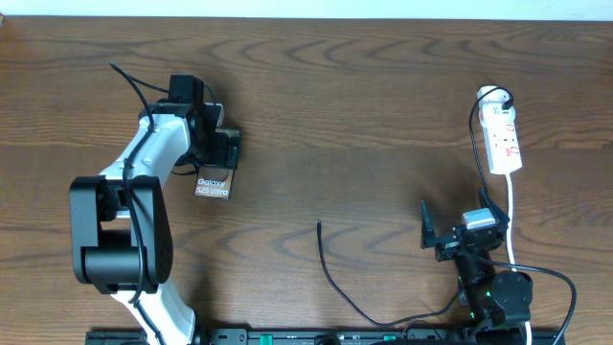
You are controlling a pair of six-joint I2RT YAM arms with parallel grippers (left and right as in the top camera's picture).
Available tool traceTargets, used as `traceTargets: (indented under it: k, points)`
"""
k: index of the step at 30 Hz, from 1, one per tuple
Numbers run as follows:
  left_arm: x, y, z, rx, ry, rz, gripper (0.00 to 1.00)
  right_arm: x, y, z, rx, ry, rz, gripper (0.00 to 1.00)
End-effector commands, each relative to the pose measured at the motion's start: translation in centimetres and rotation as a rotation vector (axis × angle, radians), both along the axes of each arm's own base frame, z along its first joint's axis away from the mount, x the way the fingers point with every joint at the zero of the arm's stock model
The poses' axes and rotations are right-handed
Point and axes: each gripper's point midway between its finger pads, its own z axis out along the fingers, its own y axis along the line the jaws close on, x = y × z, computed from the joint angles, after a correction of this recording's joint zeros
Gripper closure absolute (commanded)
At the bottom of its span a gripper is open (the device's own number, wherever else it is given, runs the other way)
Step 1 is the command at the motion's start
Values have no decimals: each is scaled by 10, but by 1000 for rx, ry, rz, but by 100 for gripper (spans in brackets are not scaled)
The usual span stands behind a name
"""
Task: Plug charger to phone and switch on socket
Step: 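Move the left gripper forward over the Galaxy phone and lower it, then close the left gripper on the phone's long edges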
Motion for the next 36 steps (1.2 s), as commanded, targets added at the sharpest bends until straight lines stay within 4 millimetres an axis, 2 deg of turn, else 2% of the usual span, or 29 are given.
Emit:
traceTargets:
  k: [1,18,24,27,36]
  points:
    - [-1,2,-2,12,1,-13,2,0,0,-1,10,2,-2,1]
    - [1,2,-2,8,-4,2,2,0,0,0,10,2,-2,1]
    - [-1,-7,-3,12,2,-31,2,0,0,0,10,2,-2,1]
    - [-2,-10,-6,28,8,-50,2,0,0,0,10,2,-2,1]
    - [-5,-3,-18,73,41,-45,2,0,0,-1,10,2,-2,1]
